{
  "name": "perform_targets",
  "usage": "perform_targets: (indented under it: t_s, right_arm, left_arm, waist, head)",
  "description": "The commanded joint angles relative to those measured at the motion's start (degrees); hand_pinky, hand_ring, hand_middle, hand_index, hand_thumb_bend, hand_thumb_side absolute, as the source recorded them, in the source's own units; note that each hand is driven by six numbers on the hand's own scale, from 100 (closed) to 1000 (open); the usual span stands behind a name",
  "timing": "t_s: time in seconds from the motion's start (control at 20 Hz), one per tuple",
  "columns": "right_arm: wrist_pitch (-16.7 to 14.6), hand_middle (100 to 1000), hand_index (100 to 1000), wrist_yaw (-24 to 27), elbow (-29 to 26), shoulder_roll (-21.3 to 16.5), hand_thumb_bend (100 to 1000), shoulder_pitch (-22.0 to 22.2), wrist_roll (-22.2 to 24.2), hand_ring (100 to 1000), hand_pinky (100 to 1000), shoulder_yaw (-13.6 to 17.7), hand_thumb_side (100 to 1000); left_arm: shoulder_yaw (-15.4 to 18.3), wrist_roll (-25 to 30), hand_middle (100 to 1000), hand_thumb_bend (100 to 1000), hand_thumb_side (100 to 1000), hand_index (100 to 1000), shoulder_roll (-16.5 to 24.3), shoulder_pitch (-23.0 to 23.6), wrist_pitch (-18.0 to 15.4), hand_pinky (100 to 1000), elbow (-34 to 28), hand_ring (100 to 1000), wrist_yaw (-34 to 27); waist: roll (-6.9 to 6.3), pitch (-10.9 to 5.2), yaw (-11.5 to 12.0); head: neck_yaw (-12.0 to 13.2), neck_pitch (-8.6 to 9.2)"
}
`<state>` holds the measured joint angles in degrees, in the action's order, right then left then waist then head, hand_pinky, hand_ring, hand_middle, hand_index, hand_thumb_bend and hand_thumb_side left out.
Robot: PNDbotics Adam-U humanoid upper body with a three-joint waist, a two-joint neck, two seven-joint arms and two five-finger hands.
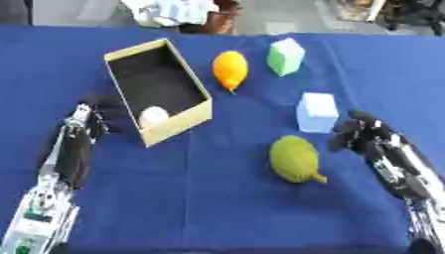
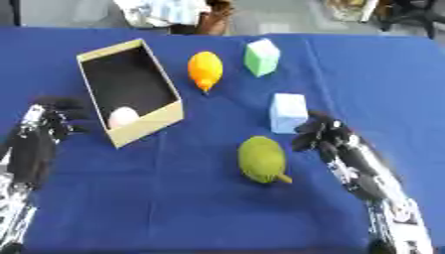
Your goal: Pick up objects on the table and place them in the box.
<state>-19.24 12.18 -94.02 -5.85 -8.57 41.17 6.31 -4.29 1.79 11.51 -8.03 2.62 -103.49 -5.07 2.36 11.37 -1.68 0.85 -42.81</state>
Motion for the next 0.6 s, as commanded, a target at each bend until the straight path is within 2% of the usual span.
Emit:
perform_targets:
  t_s: [0.05,0.5,0.55,0.6]
  right_arm:
    - [-0.07,734,944,0.0,-1.42,-0.54,100,-0.54,-0.02,702,674,0.23,490]
    - [-0.82,741,967,-0.62,-1.27,-1.29,100,-1.16,0.35,706,678,0.27,466]
    - [-1.17,743,974,-0.86,-1.13,-1.71,100,-1.49,0.56,714,681,0.3,514]
    - [-1.65,748,977,-1.21,-0.92,-2.4,100,-2.0,0.9,718,682,0.3,452]
  left_arm:
    - [0.41,-0.02,673,100,917,751,0.39,-0.38,-0.27,638,-1.23,721,-0.42]
    - [0.35,0.07,673,100,918,751,0.37,-0.35,-0.26,638,-1.18,721,-0.41]
    - [0.34,0.08,673,100,918,751,0.37,-0.33,-0.25,638,-1.16,721,-0.41]
    - [0.32,0.1,673,100,919,751,0.38,-0.29,-0.24,638,-1.14,721,-0.41]
  waist:
    - [0.66,-1.53,0.01]
    - [0.67,-1.62,0.06]
    - [0.67,-1.65,0.07]
    - [0.7,-1.7,0.09]
  head:
    - [-0.18,0.27]
    - [-0.29,0.18]
    - [-0.3,0.15]
    - [-0.31,0.07]
